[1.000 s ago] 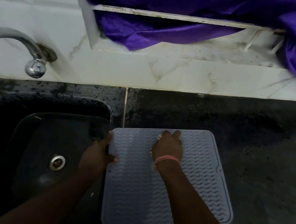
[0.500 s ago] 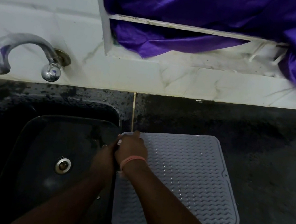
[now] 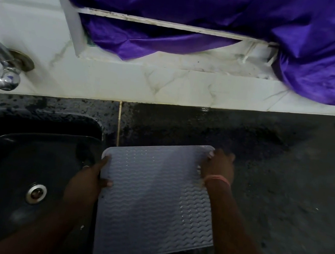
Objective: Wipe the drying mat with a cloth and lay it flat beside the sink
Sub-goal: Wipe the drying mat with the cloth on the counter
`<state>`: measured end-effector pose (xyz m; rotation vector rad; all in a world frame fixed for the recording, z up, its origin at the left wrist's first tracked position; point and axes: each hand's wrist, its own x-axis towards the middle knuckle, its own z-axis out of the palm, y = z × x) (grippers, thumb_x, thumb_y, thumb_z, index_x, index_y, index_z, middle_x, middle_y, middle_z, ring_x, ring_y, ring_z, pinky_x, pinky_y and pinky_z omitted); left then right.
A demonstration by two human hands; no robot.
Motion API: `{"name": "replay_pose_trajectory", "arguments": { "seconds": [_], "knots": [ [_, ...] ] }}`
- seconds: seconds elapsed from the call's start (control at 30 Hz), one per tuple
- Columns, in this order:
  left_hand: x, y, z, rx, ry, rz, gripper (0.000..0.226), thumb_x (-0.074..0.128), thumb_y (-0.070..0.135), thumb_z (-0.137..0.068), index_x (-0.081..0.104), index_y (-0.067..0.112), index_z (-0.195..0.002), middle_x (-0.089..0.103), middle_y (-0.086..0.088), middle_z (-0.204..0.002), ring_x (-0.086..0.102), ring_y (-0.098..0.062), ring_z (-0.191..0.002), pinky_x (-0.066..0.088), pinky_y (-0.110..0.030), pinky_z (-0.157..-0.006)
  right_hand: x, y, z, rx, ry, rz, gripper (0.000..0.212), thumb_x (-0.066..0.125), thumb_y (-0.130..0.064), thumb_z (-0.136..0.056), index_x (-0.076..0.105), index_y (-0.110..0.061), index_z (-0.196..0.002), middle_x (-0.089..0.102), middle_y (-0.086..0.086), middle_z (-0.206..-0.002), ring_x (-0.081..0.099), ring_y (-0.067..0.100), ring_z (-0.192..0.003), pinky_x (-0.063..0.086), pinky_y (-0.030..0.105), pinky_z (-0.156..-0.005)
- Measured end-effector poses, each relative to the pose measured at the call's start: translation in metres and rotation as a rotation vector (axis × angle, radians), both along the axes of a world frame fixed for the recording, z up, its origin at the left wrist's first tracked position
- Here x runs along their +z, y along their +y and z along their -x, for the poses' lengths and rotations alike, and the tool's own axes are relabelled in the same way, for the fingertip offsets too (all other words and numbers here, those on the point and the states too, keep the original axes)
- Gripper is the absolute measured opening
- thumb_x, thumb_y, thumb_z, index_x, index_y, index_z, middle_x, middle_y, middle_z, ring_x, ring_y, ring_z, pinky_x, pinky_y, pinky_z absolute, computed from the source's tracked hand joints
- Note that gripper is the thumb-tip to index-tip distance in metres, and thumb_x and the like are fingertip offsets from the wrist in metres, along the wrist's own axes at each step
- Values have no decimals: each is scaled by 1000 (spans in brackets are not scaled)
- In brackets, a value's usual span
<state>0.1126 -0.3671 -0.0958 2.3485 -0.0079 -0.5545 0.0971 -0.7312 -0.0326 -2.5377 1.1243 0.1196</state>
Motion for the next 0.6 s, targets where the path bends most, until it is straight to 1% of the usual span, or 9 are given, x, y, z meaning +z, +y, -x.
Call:
{"name": "replay_pose_trajectory", "arguments": {
  "seconds": [0.07,0.13,0.2,0.3,0.4,0.47,0.53,0.6],
  "knots": [
    [0,1,1,-19,-14,-17,75,71,33,-87,31,47,-149,62,-7,-130,62,-20,-103,50,-37,-89,-9,-5,7,22,41,17,33,52,-22,-94,56,-16,-127,39,17,-135,53,43,-114,49,48,-94],
    [0,0,1,-24,-24,-29,72,70,33,-89,33,42,-150,62,-6,-131,61,-21,-108,47,-35,-86,-18,3,10,66,58,19,36,47,-19,-97,54,-16,-131,39,16,-136,50,40,-118,48,48,-94],
    [1,-2,0,-42,-24,-55,72,69,33,-89,33,40,-151,60,-7,-135,59,-24,-115,45,-35,-87,-23,9,9,77,33,45,35,46,-15,-96,56,-14,-130,40,16,-136,49,38,-119,48,45,-93],
    [0,-2,-1,-43,-24,-83,72,69,35,-89,33,40,-151,58,-8,-137,59,-26,-115,47,-37,-90,-23,11,6,63,38,67,30,48,-15,-97,58,-13,-126,42,15,-134,50,36,-118,48,41,-89],
    [0,-1,-2,-29,-14,-90,72,70,38,-87,34,44,-149,57,-6,-137,60,-23,-114,49,-39,-93,-24,15,2,70,48,48,29,49,-20,-97,59,-13,-123,40,16,-138,50,36,-119,49,44,-91],
    [0,0,-3,-25,-15,-104,73,72,38,-85,35,45,-148,59,-6,-137,60,-23,-114,48,-37,-91,-25,27,0,102,41,33,29,49,-20,-96,59,-13,-123,37,17,-144,49,36,-121,49,44,-94],
    [0,-1,-3,-15,-20,-96,74,75,36,-83,38,44,-147,60,-6,-134,61,-22,-112,45,-33,-86,-27,42,-3,148,33,45,27,51,-17,-95,59,-12,-121,39,16,-141,51,34,-117,49,41,-91],
    [1,-3,-2,-19,-16,-93,73,73,34,-85,38,42,-148,59,-7,-132,60,-21,-110,43,-31,-81,-28,52,-3,164,30,54,29,53,-17,-95,58,-11,-123,39,15,-138,51,34,-117,51,42,-89]
  ]
}}
